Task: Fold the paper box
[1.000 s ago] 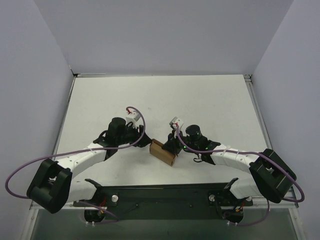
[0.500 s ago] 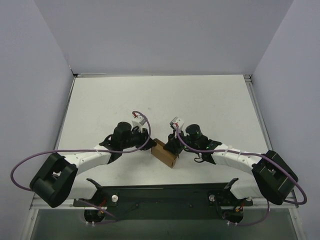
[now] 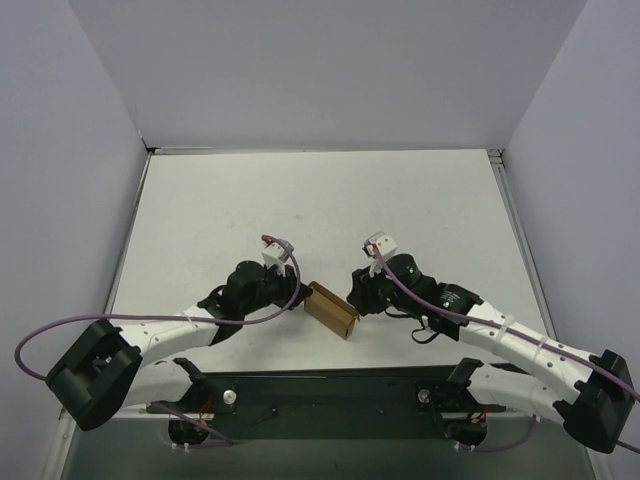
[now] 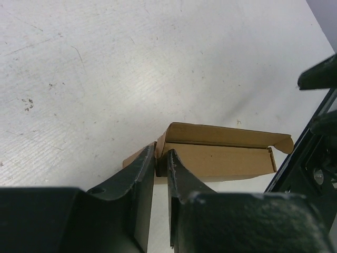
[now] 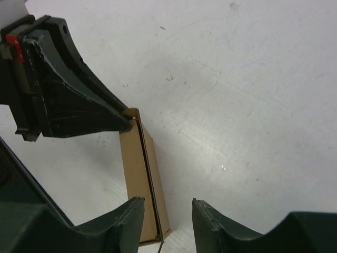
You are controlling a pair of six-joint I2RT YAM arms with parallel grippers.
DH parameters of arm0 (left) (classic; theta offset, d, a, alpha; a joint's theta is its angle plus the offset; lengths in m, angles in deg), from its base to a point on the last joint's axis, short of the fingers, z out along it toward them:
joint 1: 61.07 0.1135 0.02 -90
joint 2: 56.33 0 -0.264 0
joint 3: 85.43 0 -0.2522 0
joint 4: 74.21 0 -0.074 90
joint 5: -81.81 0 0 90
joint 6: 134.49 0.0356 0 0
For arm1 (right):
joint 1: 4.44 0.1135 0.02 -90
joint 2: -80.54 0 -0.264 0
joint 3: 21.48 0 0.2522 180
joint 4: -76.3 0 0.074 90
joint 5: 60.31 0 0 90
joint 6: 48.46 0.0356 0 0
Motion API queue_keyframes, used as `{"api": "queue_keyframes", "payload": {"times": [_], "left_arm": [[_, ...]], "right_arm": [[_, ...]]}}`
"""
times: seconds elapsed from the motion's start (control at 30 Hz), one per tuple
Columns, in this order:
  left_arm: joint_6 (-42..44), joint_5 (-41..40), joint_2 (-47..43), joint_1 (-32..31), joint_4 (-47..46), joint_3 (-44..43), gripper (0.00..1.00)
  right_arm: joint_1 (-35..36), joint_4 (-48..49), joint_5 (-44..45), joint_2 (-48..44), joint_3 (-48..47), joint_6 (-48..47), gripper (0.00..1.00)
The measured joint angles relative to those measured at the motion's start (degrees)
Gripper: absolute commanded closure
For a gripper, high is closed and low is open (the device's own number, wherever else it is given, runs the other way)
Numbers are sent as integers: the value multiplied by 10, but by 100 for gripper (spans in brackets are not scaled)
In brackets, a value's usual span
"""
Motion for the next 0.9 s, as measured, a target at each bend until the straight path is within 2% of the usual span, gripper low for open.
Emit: {"api": "queue_keyframes", "payload": {"times": [0.2,0.47,0.57,0.73,0.9], "left_arm": [[-18,-32,-14,-11,-8,14,79],[-28,-54,-19,-19,-14,21,79],[-30,-57,-23,-22,-14,23,79],[-30,-62,-28,-22,-14,27,79],[-32,-68,-29,-26,-14,27,79]], "right_arm": [[47,-84,24,-10,0,66,66],[72,-113,48,-4,0,113,70],[72,-118,59,4,0,116,74],[76,-123,69,21,-1,117,86],[82,-127,74,32,-14,113,90]]}}
